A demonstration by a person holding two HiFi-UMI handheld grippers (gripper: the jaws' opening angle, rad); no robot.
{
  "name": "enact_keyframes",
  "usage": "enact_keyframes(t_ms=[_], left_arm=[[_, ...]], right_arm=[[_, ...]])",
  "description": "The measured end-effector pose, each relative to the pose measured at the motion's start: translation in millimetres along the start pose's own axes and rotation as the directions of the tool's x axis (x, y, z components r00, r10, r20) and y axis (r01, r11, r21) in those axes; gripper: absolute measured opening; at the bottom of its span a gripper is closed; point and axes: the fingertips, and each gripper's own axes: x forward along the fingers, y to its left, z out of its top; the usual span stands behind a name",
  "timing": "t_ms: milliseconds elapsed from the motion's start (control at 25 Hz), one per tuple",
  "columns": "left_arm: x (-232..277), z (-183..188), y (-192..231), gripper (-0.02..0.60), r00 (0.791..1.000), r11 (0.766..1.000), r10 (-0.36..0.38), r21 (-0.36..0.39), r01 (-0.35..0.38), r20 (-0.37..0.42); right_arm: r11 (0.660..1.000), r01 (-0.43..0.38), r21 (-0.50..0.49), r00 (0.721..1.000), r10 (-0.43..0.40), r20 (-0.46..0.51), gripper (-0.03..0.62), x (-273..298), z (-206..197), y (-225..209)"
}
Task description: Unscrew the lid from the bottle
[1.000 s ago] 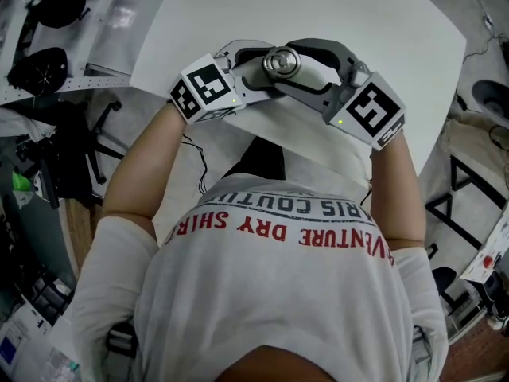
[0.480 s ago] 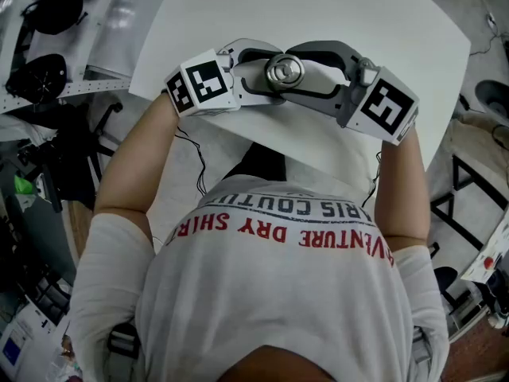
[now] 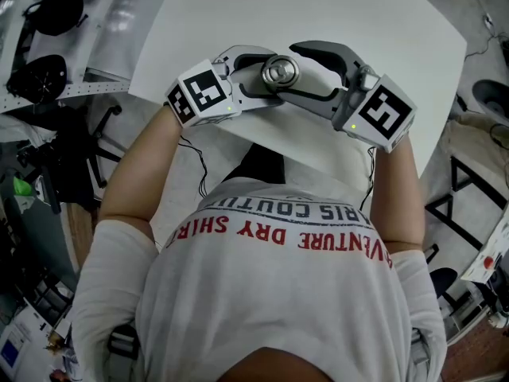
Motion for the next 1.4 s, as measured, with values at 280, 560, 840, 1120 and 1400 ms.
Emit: enact_keyframes(t_ms=[280, 560, 840, 1120, 1400], left_arm=[[-0.4, 0.2, 3.7, 0.357, 0.987, 0.984, 0.160, -0.087, -0.156, 0.035], [3.9, 0.2, 1.8, 0.357, 0.940, 0.927, 0.339, -0.184, -0.326, 0.044], [5.1, 0.4, 2.5, 0.357, 0.876, 0.850, 0.481, -0.266, -0.455, 0.038], [3.5, 0.1, 3.4, 0.357, 0.838, 0.805, 0.544, -0.307, -0.507, 0.040], [1.9, -0.7, 3.8, 0.357, 0.827, 0.794, 0.560, -0.316, -0.519, 0.047]], right_arm=[[0.988, 0.156, 0.009, 0.988, -0.156, 0.007, 0.287, -5.0, -0.6, 1.5], [0.961, 0.277, 0.020, 0.961, -0.277, -0.015, 0.287, -9.5, -13.2, 7.3], [0.916, 0.397, 0.051, 0.917, -0.395, -0.053, 0.285, -9.8, -23.1, 0.7], [0.898, 0.435, 0.061, 0.900, -0.433, -0.045, 0.284, -4.1, -21.3, 0.6], [0.900, 0.434, 0.038, 0.901, -0.433, -0.034, 0.244, 1.1, -19.1, 2.7]])
